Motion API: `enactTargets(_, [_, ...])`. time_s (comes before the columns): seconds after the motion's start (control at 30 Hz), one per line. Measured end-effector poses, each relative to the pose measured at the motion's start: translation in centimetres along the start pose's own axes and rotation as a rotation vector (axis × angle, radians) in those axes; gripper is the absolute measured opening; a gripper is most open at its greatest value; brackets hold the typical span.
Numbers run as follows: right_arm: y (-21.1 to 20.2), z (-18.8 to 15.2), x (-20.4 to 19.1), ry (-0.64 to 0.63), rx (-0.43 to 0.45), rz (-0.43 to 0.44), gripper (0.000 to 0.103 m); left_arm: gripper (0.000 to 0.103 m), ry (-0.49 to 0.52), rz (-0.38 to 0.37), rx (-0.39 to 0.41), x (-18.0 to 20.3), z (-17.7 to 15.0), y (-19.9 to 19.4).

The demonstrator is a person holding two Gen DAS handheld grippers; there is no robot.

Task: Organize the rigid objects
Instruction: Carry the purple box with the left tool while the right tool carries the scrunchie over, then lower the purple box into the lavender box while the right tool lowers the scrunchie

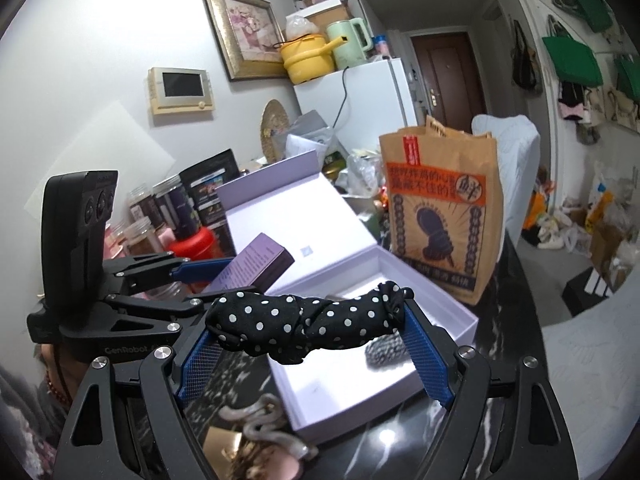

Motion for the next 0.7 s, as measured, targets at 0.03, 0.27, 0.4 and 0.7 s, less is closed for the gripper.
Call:
enactTargets(0.03, [0.1, 0.2, 0.1, -0.005, 0.001, -0.005, 0.085, 0.050, -0.001, 0.001, 0.003, -0.1, 0.2, 0.2])
enactTargets(0.27, [1.3, 1.2, 0.9, -0.010, -0.002, -0.013, 0.085, 0.050, 0.006, 0.016, 0.007, -1.0, 1.3, 1.4])
enactTargets(0.4, [2.1, 1.1, 1.5, 0.001, -0.012, -0.022, 0.085, 0.050, 0.005, 0.027, 0.002, -1.5, 1.5, 2.4])
enactTargets(0.7, [4.1, 0.2, 3.1, 0.035, -0.049, -0.043, 0.085, 0.050, -0.003, 0.034, -0.035, -2.2, 1.1, 4.7])
Point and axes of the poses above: each gripper's, at about its wrist camera, not at the fingertips, and y roughly the way its jaws point, x to its right, z to its top, the point moved 7 cm from there along y, roughly the way its jaws point, and after that the axes turned 9 degrees about -y, right-handed, at the moved point
